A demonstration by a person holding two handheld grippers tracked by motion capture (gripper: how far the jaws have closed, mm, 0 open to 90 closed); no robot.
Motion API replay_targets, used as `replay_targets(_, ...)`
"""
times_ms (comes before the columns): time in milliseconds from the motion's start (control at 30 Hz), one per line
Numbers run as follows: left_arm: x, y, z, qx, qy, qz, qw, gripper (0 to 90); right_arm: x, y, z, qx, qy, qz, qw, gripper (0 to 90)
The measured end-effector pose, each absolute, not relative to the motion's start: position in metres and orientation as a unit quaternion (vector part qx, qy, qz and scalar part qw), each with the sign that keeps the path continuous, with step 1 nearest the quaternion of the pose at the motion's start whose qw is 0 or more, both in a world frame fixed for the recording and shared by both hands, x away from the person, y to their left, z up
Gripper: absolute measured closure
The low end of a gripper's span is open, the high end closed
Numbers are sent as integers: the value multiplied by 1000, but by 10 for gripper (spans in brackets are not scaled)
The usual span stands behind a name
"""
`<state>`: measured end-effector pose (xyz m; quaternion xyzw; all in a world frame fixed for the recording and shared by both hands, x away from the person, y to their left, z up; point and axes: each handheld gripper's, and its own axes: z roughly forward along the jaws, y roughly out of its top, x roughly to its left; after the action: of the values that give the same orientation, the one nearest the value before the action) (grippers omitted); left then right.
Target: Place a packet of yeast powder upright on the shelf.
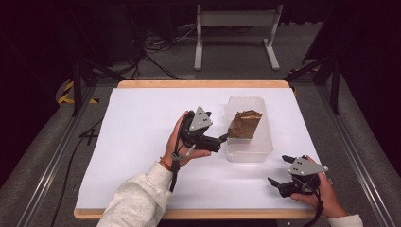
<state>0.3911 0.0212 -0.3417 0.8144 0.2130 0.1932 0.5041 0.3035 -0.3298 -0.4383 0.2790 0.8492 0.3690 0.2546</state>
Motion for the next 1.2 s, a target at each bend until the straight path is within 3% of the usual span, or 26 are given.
replay_targets(1200, 381, 83, -376, 847, 213, 232, 428, 55, 303, -329, -438, 279, 847, 372, 257, 86)
